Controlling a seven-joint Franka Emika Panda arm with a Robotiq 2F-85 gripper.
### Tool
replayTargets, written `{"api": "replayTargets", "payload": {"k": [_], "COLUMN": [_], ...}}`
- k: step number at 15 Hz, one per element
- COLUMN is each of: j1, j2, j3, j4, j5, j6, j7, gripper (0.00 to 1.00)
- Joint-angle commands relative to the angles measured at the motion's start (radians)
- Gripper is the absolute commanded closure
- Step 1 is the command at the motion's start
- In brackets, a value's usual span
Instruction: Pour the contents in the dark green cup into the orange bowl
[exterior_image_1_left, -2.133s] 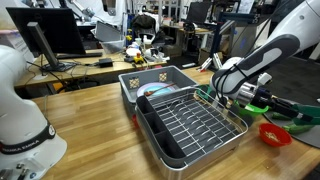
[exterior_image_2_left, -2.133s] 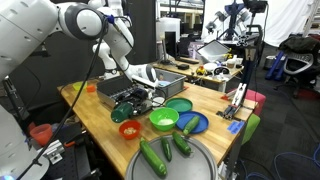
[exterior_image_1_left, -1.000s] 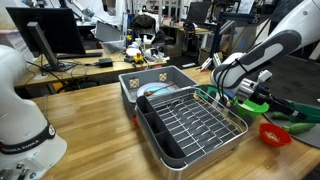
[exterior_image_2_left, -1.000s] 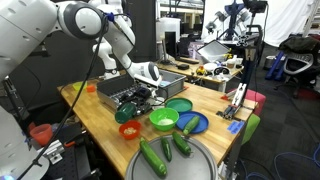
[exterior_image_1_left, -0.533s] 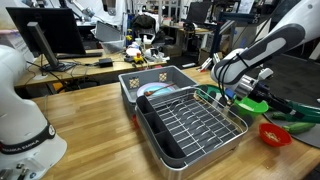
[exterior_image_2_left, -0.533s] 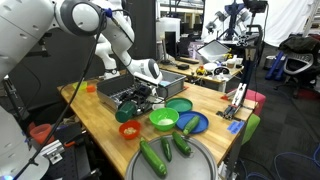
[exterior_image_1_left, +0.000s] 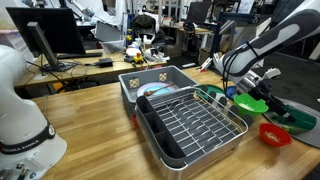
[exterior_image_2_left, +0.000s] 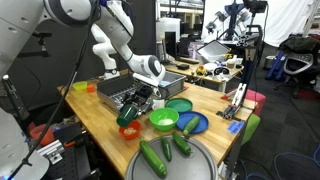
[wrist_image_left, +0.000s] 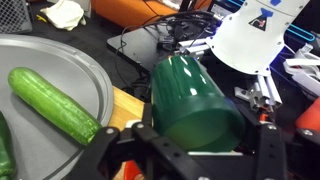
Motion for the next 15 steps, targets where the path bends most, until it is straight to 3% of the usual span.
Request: {"api": "replayTargets", "payload": {"k": [1,7,15], "j1": [-0.038,-0.049,-0.098], "j2": [-0.108,-0.243,-0.474], "j3": [0.008,-0.003,-0.041], "j4": [-0.121,-0.282,-0.528], "j5": [0.06,0.127,0.251], "j6": [0.126,0.272,0.639], "j7": [0.018,0.011,-0.025], "gripper": [0.47,0.47,0.47]}}
